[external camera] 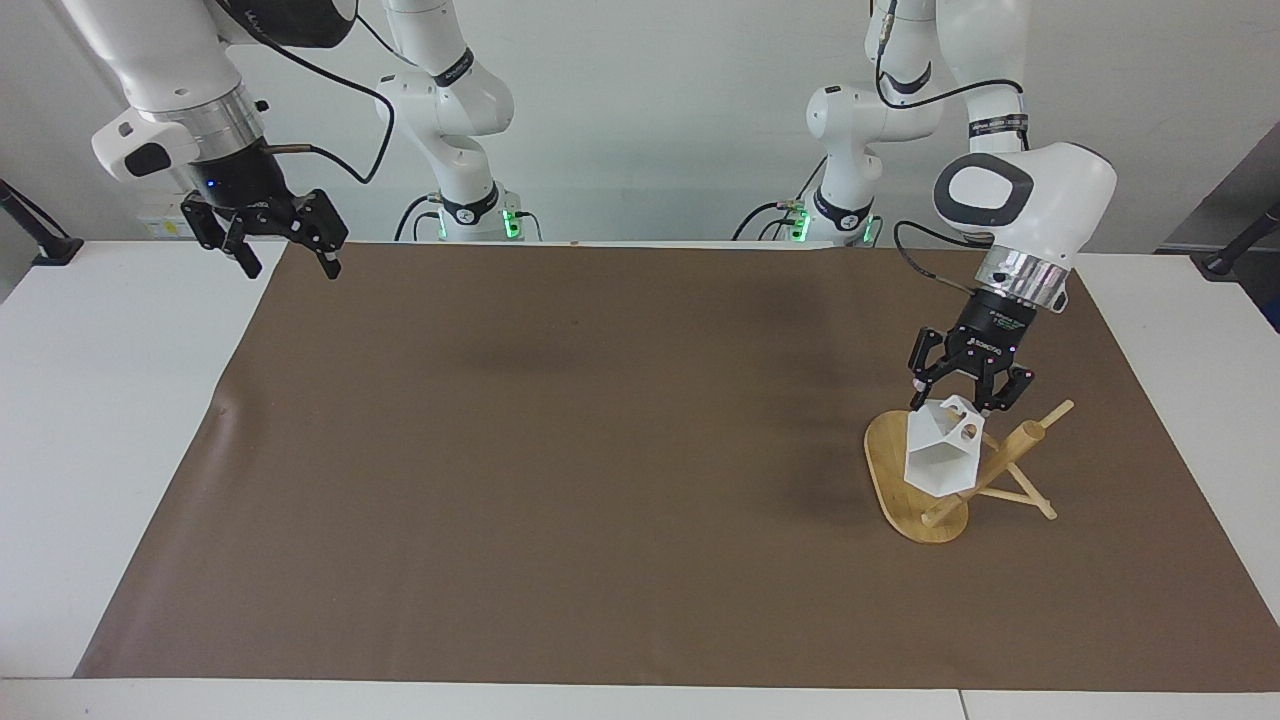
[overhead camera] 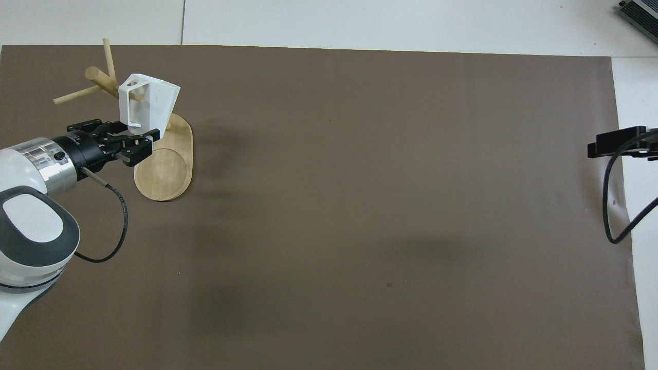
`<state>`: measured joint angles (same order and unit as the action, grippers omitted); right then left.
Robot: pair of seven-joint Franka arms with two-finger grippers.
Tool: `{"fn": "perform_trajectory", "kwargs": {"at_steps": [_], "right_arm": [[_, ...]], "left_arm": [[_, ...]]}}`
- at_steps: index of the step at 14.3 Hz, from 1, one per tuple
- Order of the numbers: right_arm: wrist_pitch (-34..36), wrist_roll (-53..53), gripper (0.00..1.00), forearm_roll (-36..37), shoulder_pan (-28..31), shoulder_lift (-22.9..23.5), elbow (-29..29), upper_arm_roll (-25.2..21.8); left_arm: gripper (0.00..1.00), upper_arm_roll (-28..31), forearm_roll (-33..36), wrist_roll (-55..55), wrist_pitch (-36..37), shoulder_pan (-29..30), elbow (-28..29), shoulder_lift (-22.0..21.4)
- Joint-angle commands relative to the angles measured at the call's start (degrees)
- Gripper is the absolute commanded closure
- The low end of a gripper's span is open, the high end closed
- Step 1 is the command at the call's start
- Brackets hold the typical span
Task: Hang cup on rack
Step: 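Lower the cup handle onto the rack peg with the left gripper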
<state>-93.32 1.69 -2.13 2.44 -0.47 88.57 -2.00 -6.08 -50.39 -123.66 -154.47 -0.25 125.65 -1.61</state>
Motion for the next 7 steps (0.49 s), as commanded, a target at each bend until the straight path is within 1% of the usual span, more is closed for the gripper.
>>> {"fn": "perform_trajectory", "kwargs": {"at_steps": [1,4,5,6,7], "right_arm": [[0.1,0.5,0.00,1.2,0.2,-0.6,0.3,0.2],[0.2,0.5,0.00,1.2,0.1,-0.7,0.4,0.2],[0.2,0.5,0.00,1.2,0.1,-0.7,0.5,0.2],[0.2,0.5,0.00,1.2,0.1,-0.8,0.6,0.1],[0.3,0.5,0.00,1.2,0.1,-0.8,0.6,0.1]], "left_arm": [[1.00,-0.2,0.4,-3.2,-2.1,0.3,-0.1,0.4],[1.00,-0.2,0.4,-4.6,-3.1,0.2,0.1,0.4],[0.42,-0.1,0.4,-4.5,-3.1,0.2,0.1,0.4],[0.00,-0.1,0.4,-5.1,-3.1,0.3,0.2,0.4],[0.00,-0.1,0.4,-5.5,-3.1,0.3,0.2,0.4]]}}
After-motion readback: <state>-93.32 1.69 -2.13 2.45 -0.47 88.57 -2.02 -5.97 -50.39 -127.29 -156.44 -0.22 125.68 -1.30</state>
